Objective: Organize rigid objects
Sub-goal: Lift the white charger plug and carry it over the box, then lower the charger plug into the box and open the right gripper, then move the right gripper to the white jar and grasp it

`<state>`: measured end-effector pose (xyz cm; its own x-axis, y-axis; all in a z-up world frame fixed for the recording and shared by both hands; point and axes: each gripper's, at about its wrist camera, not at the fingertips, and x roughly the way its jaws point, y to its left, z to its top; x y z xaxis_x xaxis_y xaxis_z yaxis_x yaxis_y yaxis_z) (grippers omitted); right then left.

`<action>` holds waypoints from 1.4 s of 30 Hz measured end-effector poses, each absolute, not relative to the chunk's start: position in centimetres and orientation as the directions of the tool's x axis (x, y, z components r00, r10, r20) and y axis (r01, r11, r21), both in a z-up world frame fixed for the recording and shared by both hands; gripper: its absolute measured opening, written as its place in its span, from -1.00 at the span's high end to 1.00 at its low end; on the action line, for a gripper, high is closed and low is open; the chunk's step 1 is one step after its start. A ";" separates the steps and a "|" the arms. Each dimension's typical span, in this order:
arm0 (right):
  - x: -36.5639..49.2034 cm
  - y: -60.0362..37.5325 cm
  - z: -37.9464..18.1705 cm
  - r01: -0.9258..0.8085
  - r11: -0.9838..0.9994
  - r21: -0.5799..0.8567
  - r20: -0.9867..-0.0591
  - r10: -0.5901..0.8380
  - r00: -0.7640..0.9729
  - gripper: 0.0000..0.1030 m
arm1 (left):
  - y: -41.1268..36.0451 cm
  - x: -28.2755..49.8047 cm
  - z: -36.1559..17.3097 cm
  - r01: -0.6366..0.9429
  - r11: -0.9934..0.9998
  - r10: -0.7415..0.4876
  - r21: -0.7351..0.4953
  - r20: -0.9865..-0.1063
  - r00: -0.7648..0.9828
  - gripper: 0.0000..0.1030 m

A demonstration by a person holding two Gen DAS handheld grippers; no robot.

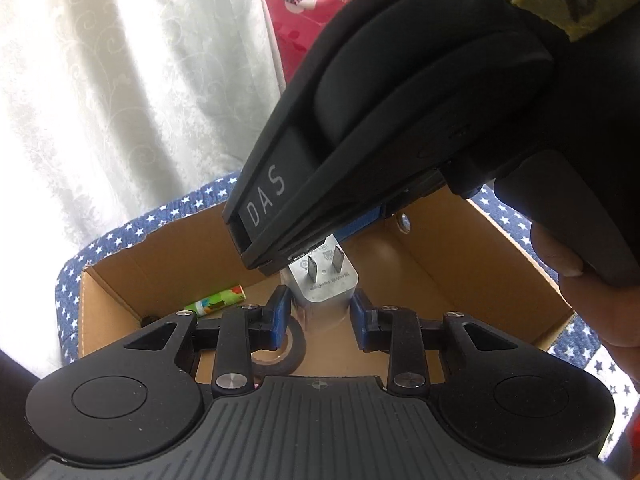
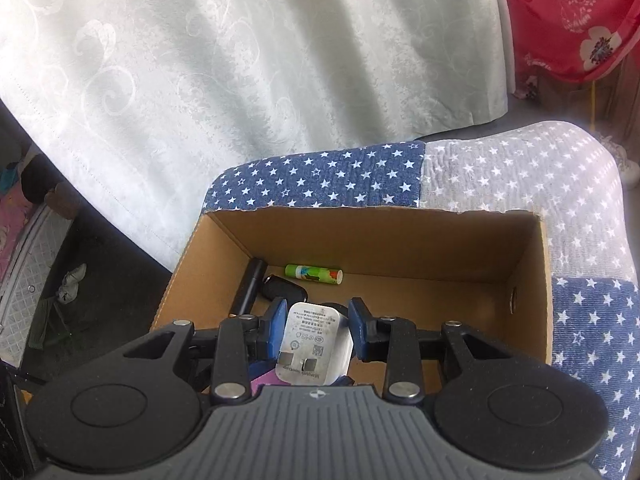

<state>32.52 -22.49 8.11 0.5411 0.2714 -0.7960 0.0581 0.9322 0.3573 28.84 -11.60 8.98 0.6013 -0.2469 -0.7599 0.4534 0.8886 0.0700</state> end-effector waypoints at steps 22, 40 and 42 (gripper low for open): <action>39.1 -25.8 0.2 0.095 0.910 0.403 -0.840 0.327 0.434 0.38 | -13.8 38.4 2.4 0.374 0.928 -0.160 -0.003 -0.907 0.390 0.35; 32.7 -27.9 7.8 0.057 0.866 0.497 -0.713 0.370 0.595 0.33 | -10.6 34.2 6.9 0.351 0.936 -0.228 -0.024 -0.801 0.554 -0.02; 29.9 -28.0 9.6 0.036 0.857 0.513 -0.673 0.376 0.638 0.33 | -9.3 32.0 8.3 0.364 0.931 -0.246 -0.016 -0.765 0.595 -0.04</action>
<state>29.95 -28.03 9.61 0.6377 0.3755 -0.6725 0.0363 0.8575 0.5132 31.98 -9.27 8.29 0.5947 -0.2459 -0.7654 0.3640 0.9312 -0.0164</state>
